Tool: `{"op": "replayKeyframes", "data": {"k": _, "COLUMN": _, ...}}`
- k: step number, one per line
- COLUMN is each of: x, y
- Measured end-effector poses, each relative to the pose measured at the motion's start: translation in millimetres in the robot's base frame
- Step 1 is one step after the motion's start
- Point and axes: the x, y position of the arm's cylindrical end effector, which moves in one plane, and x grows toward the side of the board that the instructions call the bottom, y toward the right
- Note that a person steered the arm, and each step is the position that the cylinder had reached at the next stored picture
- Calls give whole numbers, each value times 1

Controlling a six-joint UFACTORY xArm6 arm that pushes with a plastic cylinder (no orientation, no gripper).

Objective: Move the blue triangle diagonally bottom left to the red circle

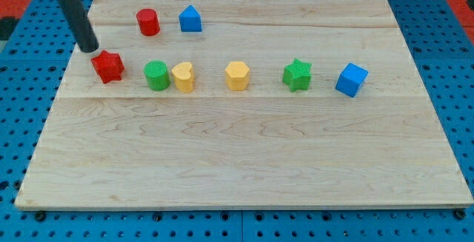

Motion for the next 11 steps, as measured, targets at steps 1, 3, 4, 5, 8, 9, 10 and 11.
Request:
{"op": "replayKeyframes", "data": {"k": 1, "x": 24, "y": 35}}
{"op": "replayKeyframes", "data": {"k": 3, "x": 24, "y": 68}}
{"op": "replayKeyframes", "data": {"k": 4, "x": 20, "y": 68}}
{"op": "replayKeyframes", "data": {"k": 5, "x": -33, "y": 138}}
{"op": "replayKeyframes", "data": {"k": 8, "x": -87, "y": 165}}
{"op": "replayKeyframes", "data": {"k": 9, "x": -63, "y": 107}}
{"op": "replayKeyframes", "data": {"k": 10, "x": -53, "y": 100}}
{"op": "replayKeyframes", "data": {"k": 11, "x": -38, "y": 65}}
